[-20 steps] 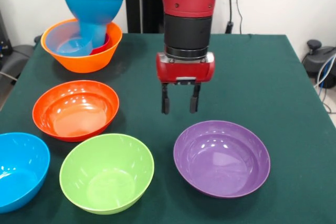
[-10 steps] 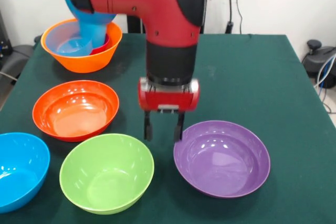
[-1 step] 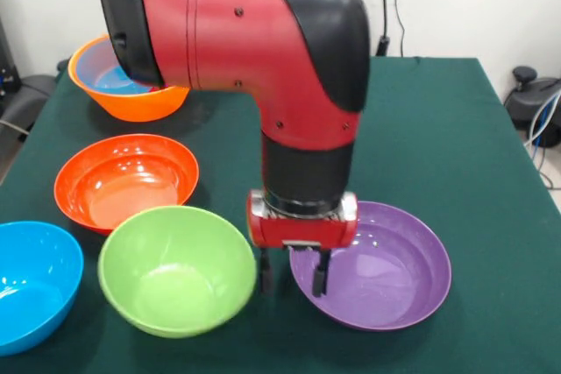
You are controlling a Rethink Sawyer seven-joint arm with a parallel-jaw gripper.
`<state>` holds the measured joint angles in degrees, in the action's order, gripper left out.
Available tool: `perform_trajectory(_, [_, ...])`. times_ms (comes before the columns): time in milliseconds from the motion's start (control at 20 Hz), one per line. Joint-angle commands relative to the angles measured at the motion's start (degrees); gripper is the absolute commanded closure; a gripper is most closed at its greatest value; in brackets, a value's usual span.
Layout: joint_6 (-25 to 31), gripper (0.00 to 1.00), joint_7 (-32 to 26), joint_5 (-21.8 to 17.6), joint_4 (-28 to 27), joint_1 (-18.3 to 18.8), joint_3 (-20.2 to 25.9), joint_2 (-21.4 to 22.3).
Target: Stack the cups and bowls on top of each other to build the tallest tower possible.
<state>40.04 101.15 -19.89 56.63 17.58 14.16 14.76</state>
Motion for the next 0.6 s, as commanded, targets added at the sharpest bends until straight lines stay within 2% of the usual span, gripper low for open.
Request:
perform_trajectory(50, [13.35, 0.00, -5.37, 1.29, -11.28, -2.45, 4.88, -4.73])
perform_trajectory(250, [13.61, 0.00, -5.44, 1.59, -9.64, -1.97, 4.39, -4.80])
perform_trajectory(400, [14.05, 0.00, -7.58, 1.64, -4.83, -0.86, 4.02, -2.82])
perform_trajectory(600, [16.10, 0.00, -9.54, 1.42, -3.04, -0.34, 3.81, -1.42])
